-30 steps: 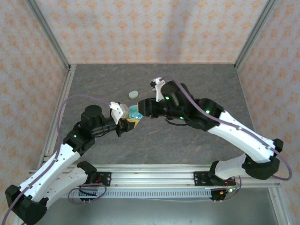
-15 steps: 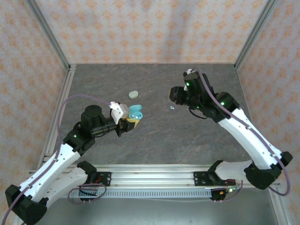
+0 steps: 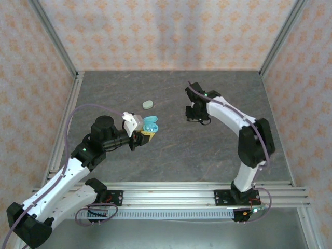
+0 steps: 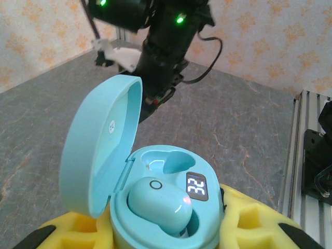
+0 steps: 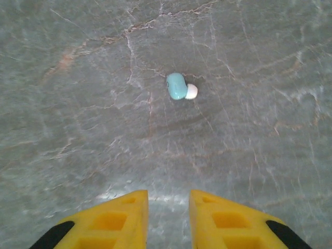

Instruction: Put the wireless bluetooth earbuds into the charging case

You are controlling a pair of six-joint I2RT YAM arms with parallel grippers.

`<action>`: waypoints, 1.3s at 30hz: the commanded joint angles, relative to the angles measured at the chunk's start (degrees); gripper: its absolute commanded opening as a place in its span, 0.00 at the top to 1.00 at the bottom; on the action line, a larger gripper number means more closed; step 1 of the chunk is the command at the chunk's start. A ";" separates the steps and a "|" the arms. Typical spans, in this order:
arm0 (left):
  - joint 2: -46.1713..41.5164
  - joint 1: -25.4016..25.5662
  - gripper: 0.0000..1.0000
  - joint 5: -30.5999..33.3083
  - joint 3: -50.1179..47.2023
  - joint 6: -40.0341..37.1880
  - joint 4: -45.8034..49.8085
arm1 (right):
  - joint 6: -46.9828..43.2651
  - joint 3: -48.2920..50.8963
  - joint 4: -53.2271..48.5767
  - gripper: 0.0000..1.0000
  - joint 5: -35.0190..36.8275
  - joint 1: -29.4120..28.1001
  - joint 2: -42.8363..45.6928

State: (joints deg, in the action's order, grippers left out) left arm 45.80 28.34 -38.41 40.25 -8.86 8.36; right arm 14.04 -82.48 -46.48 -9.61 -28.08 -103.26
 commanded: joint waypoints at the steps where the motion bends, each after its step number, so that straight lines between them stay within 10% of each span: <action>1: 0.07 -0.44 0.77 1.31 0.44 0.16 -2.14 | -5.25 -4.48 -0.75 0.73 3.50 -0.70 -4.12; 39: 2.28 -0.43 0.77 2.03 0.41 0.30 -3.18 | -13.95 -18.47 -5.82 0.74 10.49 -1.20 -23.76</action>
State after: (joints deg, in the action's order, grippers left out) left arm 48.64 28.34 -36.99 40.25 -8.47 6.55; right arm 1.19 -99.63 -50.22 -1.21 -29.10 -125.99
